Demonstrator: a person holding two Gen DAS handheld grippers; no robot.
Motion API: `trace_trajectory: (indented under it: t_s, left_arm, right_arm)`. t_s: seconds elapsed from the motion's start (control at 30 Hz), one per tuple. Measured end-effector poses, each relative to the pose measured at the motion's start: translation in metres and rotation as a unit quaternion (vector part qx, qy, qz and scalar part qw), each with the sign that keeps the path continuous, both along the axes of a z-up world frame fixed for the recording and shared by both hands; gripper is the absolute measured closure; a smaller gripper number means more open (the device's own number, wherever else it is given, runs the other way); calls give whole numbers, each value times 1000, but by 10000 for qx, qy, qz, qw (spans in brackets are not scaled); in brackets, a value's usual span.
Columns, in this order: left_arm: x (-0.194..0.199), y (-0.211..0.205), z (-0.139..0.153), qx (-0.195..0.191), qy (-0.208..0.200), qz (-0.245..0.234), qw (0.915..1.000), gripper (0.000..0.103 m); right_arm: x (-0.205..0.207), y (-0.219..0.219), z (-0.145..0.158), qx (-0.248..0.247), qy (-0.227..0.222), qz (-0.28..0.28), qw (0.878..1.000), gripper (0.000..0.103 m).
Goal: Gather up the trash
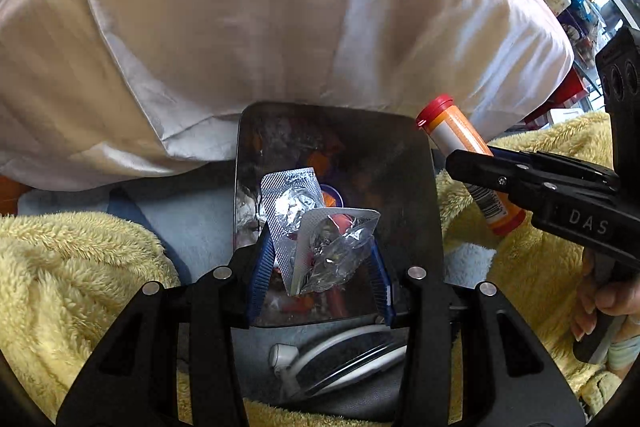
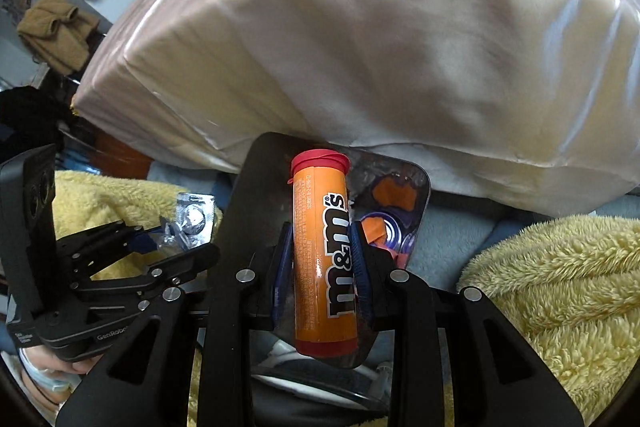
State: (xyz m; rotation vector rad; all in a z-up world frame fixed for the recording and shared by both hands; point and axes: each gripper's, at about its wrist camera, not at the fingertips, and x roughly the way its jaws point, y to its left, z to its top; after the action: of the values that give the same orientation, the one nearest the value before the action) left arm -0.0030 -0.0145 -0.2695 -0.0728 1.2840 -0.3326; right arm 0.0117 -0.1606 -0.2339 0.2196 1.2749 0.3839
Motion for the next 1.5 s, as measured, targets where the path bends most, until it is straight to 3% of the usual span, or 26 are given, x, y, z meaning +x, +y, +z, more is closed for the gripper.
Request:
trace_trajectory:
  t_s: [0.17,0.27,0.37,0.47,0.7,0.77,0.9,1.1,1.3,1.5]
  left_arm:
    - [1,2,-8,-28,140,-47,9999,59]
    - [2,1,-10,-40,195,-42,9998,50]
    - [1,1,-11,-22,197,-37,9998,44]
    - [2,-1,-12,24,195,-42,9998,37]
    - [2,5,2,54,-60,116,9999,15]
    - [1,9,14,56,-298,221,9993,10]
    - [-1,17,47,128,-884,407,9952,8]
    - [-5,30,113,211,-1844,758,9797,8]
    - [-4,39,166,90,-2363,892,9675,8]
    - [1,40,206,151,-2797,942,9553,8]
  right_arm:
    - [2,-3,-7,23,103,-48,9999,72]
    - [3,-5,-7,14,87,-69,9999,71]
    - [5,-9,-8,29,113,-161,9998,58]
    - [5,-13,-8,71,110,-267,9996,51]
    - [6,-28,2,232,-73,-612,9978,18]
    - [4,-32,12,264,-230,-700,9969,18]
    - [2,-44,42,188,-720,-877,9934,5]
    - [-6,-55,105,-135,-1770,-1078,9782,4]
    - [-13,-60,154,-537,-2534,-1203,9583,3]
    - [-13,-62,185,-918,-2821,-1337,9456,3]
